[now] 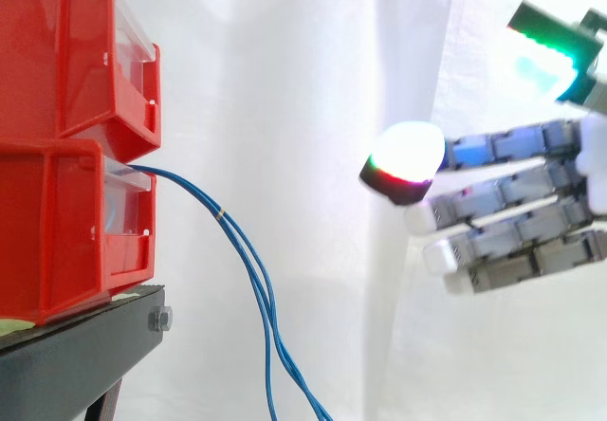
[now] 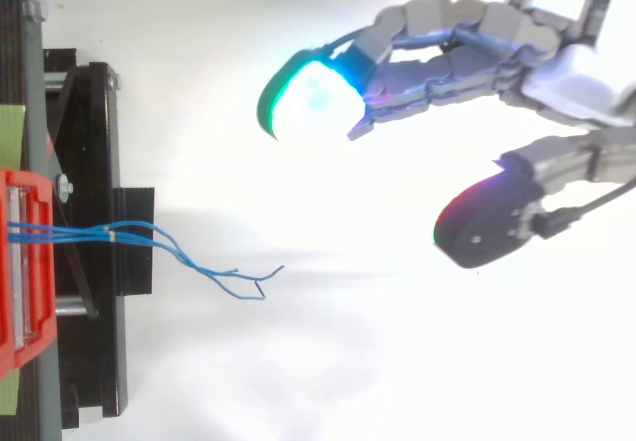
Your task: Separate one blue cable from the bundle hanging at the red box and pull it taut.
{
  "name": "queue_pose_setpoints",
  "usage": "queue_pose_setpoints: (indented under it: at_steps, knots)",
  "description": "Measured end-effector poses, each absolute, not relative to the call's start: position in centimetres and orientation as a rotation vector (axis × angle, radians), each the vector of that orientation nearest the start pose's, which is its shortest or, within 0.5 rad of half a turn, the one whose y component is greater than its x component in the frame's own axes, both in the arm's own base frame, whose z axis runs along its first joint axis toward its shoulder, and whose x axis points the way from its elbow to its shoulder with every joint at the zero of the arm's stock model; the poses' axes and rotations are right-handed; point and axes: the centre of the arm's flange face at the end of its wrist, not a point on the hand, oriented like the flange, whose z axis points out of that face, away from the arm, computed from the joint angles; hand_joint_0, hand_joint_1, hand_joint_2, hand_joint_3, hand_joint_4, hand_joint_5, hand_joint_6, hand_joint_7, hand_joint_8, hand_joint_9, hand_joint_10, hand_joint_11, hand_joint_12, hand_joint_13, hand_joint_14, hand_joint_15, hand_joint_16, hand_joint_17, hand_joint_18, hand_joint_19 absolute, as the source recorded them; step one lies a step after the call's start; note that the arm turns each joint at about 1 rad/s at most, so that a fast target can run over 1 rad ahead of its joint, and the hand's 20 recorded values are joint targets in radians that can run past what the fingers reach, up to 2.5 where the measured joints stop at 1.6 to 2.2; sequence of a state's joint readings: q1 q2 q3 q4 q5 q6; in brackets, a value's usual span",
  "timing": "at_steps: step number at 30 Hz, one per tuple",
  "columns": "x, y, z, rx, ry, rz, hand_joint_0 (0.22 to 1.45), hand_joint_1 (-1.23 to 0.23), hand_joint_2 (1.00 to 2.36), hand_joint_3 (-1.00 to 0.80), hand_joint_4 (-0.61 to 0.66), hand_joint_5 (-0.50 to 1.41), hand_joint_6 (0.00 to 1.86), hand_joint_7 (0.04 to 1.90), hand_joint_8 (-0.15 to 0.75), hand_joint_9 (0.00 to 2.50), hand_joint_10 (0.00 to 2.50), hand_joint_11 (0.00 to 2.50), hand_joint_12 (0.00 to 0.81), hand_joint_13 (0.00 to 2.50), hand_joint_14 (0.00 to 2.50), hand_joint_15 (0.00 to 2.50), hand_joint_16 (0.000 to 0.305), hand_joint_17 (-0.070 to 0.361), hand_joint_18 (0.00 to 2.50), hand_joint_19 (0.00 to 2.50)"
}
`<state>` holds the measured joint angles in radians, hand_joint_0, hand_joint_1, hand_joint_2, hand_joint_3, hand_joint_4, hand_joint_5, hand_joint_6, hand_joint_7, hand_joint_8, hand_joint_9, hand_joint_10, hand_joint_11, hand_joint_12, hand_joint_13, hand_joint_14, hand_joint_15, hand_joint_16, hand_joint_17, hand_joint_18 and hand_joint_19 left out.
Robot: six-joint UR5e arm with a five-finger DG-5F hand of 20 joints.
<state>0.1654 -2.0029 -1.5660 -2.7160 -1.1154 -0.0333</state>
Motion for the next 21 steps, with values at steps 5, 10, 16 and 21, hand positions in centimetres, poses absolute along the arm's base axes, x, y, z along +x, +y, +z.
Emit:
queue_pose_setpoints:
  at_steps: [5, 10, 16, 21]
  knots:
    - [66.1, -6.9, 26.6, 1.322, 1.03, 0.952, 0.51, -0.73, 1.0, -0.5, 0.1, -0.21, 0.5, 0.78, 0.211, 0.51, 0.01, 0.26, 0.328, 0.48, 0.01, 0.2, 0.046, 0.104, 0.33, 0.1]
    - [67.3, -6.8, 25.4, 1.333, 1.023, 0.931, 0.51, -0.72, 1.0, -0.5, 0.1, -0.21, 0.5, 0.78, 0.21, 0.51, 0.01, 0.27, 0.328, 0.49, 0.01, 0.2, 0.046, 0.103, 0.34, 0.1]
    - [69.7, -6.7, 23.5, 1.346, 1.013, 0.911, 0.51, -0.7, 1.0, -0.5, 0.11, -0.21, 0.5, 0.78, 0.211, 0.52, 0.01, 0.27, 0.329, 0.49, 0.01, 0.21, 0.046, 0.103, 0.35, 0.11]
    - [71.5, -6.6, 22.0, 1.353, 1.018, 0.902, 0.51, -0.69, 1.0, -0.5, 0.11, -0.21, 0.5, 0.78, 0.213, 0.52, 0.01, 0.26, 0.329, 0.5, 0.01, 0.21, 0.046, 0.103, 0.35, 0.12]
